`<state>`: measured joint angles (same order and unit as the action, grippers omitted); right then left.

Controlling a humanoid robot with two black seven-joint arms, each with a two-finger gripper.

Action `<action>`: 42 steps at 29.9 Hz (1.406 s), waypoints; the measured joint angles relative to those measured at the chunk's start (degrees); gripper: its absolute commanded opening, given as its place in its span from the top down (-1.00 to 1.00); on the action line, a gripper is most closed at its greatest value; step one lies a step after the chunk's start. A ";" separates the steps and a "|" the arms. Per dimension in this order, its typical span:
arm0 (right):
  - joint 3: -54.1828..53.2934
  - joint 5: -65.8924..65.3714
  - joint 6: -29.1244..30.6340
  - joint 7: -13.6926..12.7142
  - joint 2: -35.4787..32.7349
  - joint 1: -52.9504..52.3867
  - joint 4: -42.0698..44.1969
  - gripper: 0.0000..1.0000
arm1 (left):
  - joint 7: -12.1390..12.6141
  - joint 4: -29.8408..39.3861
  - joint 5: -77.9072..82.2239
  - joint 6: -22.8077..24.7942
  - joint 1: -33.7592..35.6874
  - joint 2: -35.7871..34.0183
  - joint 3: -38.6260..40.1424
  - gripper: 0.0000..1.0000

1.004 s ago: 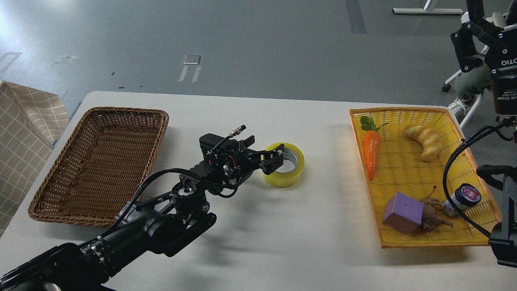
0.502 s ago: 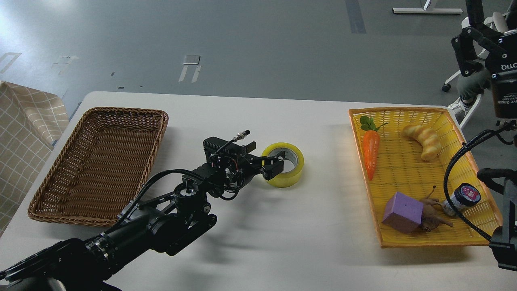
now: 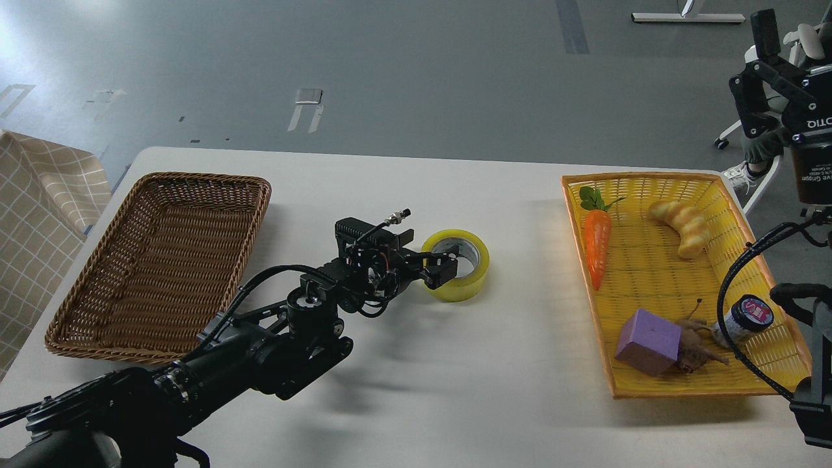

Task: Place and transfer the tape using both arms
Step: 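Grasp the tape roll's rim with the left gripper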

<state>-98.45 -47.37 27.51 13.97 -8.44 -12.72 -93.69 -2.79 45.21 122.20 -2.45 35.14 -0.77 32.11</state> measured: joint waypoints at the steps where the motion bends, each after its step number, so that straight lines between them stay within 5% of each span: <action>1: -0.03 0.00 0.00 0.00 0.00 0.06 0.00 -1.00 | 0.00 -0.23 0.00 0.00 0.12 -0.02 -0.02 -0.49; 4: -0.07 0.00 0.00 0.00 0.00 0.13 0.00 -1.00 | 0.00 -0.73 0.03 0.06 0.32 -0.23 -0.03 -0.27; 30: -0.08 0.00 0.00 0.01 0.00 1.63 0.09 -1.00 | -0.92 -0.33 -0.59 1.04 2.25 -0.79 -4.66 -0.47; 36: -0.08 0.00 0.00 0.01 -0.04 1.96 0.09 -1.00 | -0.92 -0.49 -0.90 1.05 2.73 -0.85 -4.86 -0.24; 39: -0.08 0.00 0.00 0.01 -0.04 2.23 0.09 -1.00 | -0.78 -0.56 -1.01 1.29 2.95 -0.92 -4.87 0.07; 42: -0.30 0.00 0.00 0.01 -0.04 2.45 0.09 -1.00 | -0.22 -0.69 -1.46 2.02 2.97 -1.03 -4.87 0.07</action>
<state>-98.75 -47.37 27.51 13.98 -8.48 -10.27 -93.60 -3.01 44.52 120.75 -0.43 38.11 -1.80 27.25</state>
